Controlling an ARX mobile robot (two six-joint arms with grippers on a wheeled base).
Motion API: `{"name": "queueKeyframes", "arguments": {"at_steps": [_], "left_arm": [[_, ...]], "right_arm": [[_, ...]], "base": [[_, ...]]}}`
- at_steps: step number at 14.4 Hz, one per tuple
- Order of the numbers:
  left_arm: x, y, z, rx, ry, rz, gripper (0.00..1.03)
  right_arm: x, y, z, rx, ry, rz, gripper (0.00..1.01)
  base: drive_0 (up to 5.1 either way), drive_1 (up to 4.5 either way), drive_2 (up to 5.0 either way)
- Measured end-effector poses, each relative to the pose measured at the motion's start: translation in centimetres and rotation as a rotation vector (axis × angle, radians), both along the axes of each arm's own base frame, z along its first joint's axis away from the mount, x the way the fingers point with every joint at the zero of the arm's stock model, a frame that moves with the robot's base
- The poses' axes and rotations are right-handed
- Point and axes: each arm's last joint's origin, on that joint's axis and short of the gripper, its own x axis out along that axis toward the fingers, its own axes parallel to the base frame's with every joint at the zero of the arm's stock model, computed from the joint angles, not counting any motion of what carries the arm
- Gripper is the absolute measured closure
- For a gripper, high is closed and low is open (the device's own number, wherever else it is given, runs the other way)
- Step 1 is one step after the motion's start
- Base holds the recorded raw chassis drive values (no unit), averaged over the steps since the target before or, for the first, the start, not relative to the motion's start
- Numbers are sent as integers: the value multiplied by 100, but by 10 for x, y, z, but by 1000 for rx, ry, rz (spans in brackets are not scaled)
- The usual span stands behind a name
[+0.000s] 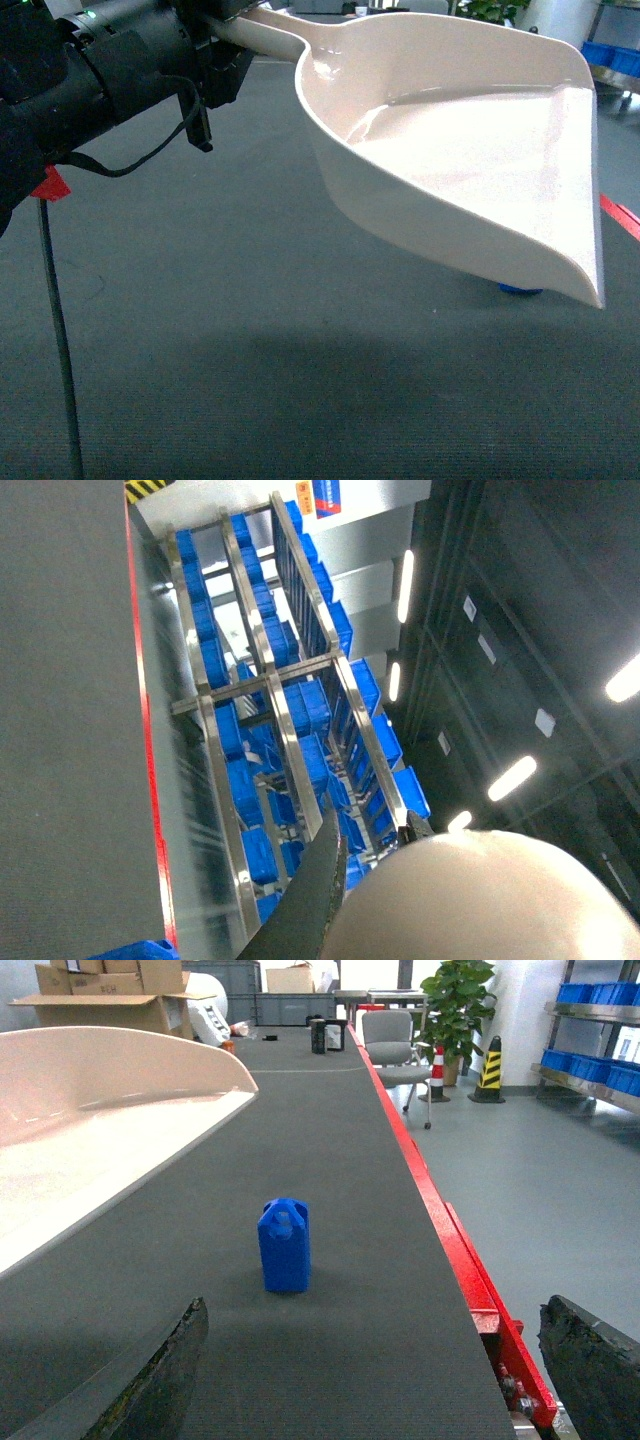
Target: Place part in tray to right shelf
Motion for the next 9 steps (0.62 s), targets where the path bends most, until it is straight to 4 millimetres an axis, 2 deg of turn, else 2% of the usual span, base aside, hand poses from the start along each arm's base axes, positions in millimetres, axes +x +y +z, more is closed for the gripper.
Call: {"name": "queueKeyframes", "arguments": {"at_steps": [1,2,3,5,7,8,9], "left_arm": [[0,1,0,-1,1,6,90],[0,1,0,-1,0,5,90],[0,0,0,-1,0,3,90],[0,-1,0,0,-3,-5,90],[0,-1,0,2,0,-4,90],[0,-1,0,2,-4,-3,90],[0,0,0,2,0,2,90]], "right_arm": [[0,0,0,0,6,-3,3],[2,-1,-3,8,241,-126,3],[9,-6,-3,-4,344,-214,3],[25,-20,-9,3,404,-326,3],[46,-32,-14,4,410,-303,3],[81,-45,-20,-12,429,-231,3],[100,-49,-20,-20,420,-186,3]], "base": [[0,0,0],[0,0,0],[0,0,0],[0,0,0],[0,0,0],[0,0,0],[0,0,0]]}}
